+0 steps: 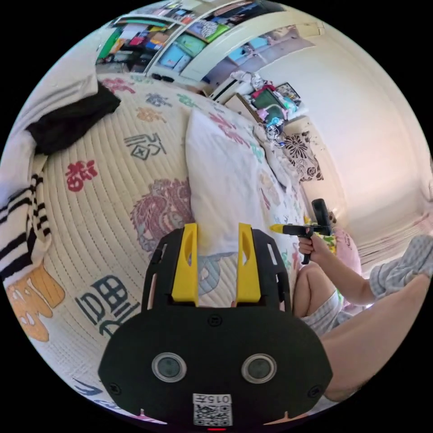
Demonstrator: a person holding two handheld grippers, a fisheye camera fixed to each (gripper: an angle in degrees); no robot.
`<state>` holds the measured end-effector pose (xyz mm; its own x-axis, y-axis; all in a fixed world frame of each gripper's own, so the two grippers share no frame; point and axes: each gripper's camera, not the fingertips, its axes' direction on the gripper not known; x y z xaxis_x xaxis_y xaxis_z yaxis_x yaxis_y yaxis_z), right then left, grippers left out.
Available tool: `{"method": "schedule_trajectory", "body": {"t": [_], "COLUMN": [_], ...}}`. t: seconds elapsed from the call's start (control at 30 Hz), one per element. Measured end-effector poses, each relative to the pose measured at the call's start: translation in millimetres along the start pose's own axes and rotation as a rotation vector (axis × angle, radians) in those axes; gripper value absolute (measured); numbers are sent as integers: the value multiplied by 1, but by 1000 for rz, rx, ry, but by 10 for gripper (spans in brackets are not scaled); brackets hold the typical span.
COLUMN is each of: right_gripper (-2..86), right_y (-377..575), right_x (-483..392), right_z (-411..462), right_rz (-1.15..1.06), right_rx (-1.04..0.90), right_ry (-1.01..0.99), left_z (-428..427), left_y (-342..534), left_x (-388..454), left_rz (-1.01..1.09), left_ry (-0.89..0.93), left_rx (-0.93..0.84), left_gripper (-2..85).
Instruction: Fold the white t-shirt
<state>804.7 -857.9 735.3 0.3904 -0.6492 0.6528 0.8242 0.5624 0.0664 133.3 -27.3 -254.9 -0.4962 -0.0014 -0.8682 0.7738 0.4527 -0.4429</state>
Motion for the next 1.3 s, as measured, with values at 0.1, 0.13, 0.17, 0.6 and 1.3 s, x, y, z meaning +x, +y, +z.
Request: {"method": "schedule_trajectory", "body": {"t": [0.1, 0.13, 0.17, 0.6, 1.3], "right_gripper": [66, 64, 62, 0, 7], "right_y": [7, 8, 10, 58, 114], "right_x": [2, 5, 10, 58, 72], "right_z": [-4, -6, -10, -73, -164], "right_rz": [-9, -5, 5, 86, 3], "right_rx": [-1, -9, -10, 103, 242], "right_ry": [51, 63, 67, -133, -563], "left_z": [22, 30, 50, 197, 168], "left_y": [0, -1, -3, 48, 52], "left_x": [68, 82, 112, 272, 278], "left_rz": [209, 265, 390, 1065, 999], "left_ry": [-114, -144, -217, -590, -728], "left_rx": [-18, -45, -117, -375, -126], "left_gripper": [138, 142, 147, 132, 8]}}
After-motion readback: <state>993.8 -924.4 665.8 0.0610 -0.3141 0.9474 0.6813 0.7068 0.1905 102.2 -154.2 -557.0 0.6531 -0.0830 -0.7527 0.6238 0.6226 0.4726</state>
